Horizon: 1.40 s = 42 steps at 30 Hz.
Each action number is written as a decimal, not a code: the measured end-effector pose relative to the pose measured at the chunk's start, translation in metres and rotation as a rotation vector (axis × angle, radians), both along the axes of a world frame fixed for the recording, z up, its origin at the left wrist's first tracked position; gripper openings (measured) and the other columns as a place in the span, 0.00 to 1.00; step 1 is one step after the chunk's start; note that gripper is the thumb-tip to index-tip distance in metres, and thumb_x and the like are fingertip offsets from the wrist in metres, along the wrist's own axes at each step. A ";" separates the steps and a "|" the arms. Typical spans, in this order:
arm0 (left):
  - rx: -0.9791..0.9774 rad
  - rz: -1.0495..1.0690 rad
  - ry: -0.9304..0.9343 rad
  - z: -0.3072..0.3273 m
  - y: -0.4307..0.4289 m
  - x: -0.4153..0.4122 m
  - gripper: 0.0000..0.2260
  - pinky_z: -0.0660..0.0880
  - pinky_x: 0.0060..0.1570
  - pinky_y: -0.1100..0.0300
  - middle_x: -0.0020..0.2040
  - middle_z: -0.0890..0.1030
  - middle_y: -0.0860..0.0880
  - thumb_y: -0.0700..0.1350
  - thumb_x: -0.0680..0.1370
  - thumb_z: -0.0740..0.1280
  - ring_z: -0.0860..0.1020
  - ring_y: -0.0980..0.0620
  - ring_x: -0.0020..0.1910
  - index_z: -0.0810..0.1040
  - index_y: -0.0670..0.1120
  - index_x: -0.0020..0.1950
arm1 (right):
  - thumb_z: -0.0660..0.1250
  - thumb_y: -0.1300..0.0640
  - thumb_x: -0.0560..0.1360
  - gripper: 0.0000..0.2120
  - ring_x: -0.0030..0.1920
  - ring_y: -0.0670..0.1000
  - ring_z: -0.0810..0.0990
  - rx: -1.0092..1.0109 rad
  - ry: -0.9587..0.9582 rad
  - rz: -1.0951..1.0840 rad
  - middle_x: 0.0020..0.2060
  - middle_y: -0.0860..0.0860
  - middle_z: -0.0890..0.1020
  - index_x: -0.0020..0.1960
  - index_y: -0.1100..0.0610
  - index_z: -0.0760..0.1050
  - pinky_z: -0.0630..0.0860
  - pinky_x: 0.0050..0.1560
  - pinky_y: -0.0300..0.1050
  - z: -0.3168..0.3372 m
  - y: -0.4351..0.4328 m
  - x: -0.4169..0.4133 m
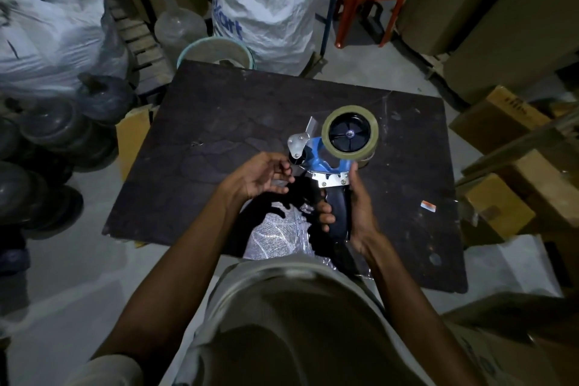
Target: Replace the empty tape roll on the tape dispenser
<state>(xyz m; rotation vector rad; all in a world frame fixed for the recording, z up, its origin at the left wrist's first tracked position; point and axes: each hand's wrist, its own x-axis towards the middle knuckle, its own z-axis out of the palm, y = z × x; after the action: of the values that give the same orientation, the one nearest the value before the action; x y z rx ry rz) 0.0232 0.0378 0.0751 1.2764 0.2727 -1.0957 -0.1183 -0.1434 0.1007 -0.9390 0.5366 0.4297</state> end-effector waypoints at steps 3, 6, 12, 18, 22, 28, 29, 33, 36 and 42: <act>0.036 -0.014 -0.021 0.001 -0.003 0.000 0.12 0.78 0.35 0.59 0.32 0.77 0.51 0.42 0.81 0.58 0.78 0.54 0.35 0.71 0.46 0.37 | 0.58 0.21 0.71 0.35 0.24 0.48 0.66 0.011 -0.014 0.023 0.29 0.52 0.68 0.39 0.56 0.74 0.64 0.26 0.42 0.002 -0.003 -0.002; 0.035 -0.002 -0.007 -0.004 -0.004 0.001 0.12 0.77 0.34 0.60 0.31 0.77 0.51 0.41 0.80 0.58 0.78 0.54 0.35 0.71 0.46 0.37 | 0.60 0.22 0.71 0.35 0.23 0.48 0.66 -0.010 -0.002 0.026 0.30 0.52 0.69 0.39 0.56 0.74 0.66 0.26 0.41 0.000 -0.005 -0.004; -0.032 0.124 0.107 -0.015 -0.003 -0.001 0.16 0.77 0.30 0.62 0.28 0.75 0.51 0.40 0.81 0.59 0.78 0.54 0.32 0.73 0.45 0.32 | 0.59 0.23 0.73 0.35 0.24 0.49 0.66 -0.049 0.012 0.033 0.30 0.53 0.69 0.43 0.58 0.74 0.64 0.26 0.42 0.000 -0.009 -0.002; 0.007 0.318 0.054 0.001 0.053 0.044 0.12 0.73 0.30 0.64 0.24 0.73 0.53 0.42 0.82 0.60 0.75 0.55 0.30 0.70 0.48 0.37 | 0.58 0.24 0.73 0.33 0.24 0.49 0.63 -0.073 0.052 -0.033 0.30 0.52 0.67 0.37 0.56 0.74 0.61 0.28 0.43 -0.002 -0.030 -0.032; 0.269 -0.062 -0.253 0.004 0.067 0.068 0.07 0.74 0.39 0.57 0.33 0.79 0.51 0.45 0.82 0.65 0.76 0.53 0.36 0.79 0.48 0.44 | 0.67 0.21 0.63 0.37 0.25 0.49 0.63 -0.106 0.078 -0.008 0.31 0.52 0.66 0.40 0.56 0.71 0.61 0.28 0.43 -0.015 -0.033 -0.052; 0.577 -0.693 -0.853 -0.005 0.042 0.086 0.21 0.72 0.38 0.61 0.29 0.76 0.54 0.50 0.83 0.66 0.74 0.59 0.30 0.74 0.48 0.31 | 0.65 0.27 0.73 0.37 0.26 0.53 0.63 -0.298 0.040 -0.009 0.28 0.58 0.64 0.35 0.62 0.69 0.61 0.31 0.47 -0.023 -0.031 -0.077; 0.619 -0.794 -0.947 -0.007 0.034 0.088 0.22 0.71 0.40 0.60 0.28 0.76 0.53 0.52 0.83 0.65 0.75 0.57 0.30 0.73 0.47 0.30 | 0.64 0.31 0.77 0.34 0.26 0.53 0.64 -0.331 0.001 -0.036 0.27 0.59 0.65 0.36 0.64 0.69 0.62 0.30 0.48 -0.023 -0.030 -0.083; 0.733 -1.010 -1.191 -0.022 -0.002 0.084 0.20 0.75 0.46 0.53 0.42 0.84 0.39 0.56 0.83 0.62 0.83 0.41 0.44 0.83 0.43 0.43 | 0.66 0.39 0.80 0.27 0.24 0.53 0.69 -0.580 -0.050 -0.099 0.25 0.57 0.73 0.38 0.62 0.73 0.67 0.29 0.44 -0.029 -0.023 -0.109; 0.792 -1.091 -1.379 -0.034 -0.024 0.068 0.20 0.77 0.49 0.52 0.51 0.85 0.41 0.59 0.84 0.59 0.83 0.41 0.51 0.84 0.46 0.53 | 0.68 0.41 0.77 0.16 0.35 0.47 0.82 -0.753 0.003 -0.106 0.34 0.47 0.85 0.46 0.55 0.80 0.75 0.38 0.40 -0.040 -0.017 -0.131; 0.818 -1.220 -1.592 -0.071 -0.052 0.043 0.16 0.73 0.45 0.54 0.60 0.80 0.44 0.58 0.84 0.58 0.82 0.40 0.54 0.81 0.52 0.60 | 0.70 0.35 0.73 0.19 0.48 0.44 0.85 -0.793 0.144 -0.096 0.46 0.46 0.87 0.55 0.48 0.79 0.81 0.50 0.44 -0.057 0.005 -0.155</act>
<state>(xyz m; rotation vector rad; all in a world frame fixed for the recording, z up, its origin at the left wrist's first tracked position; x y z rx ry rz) 0.0665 -0.0145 0.0045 2.7703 -1.5823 -0.4790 -0.2730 -0.1385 0.0440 -1.6392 0.9093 0.1877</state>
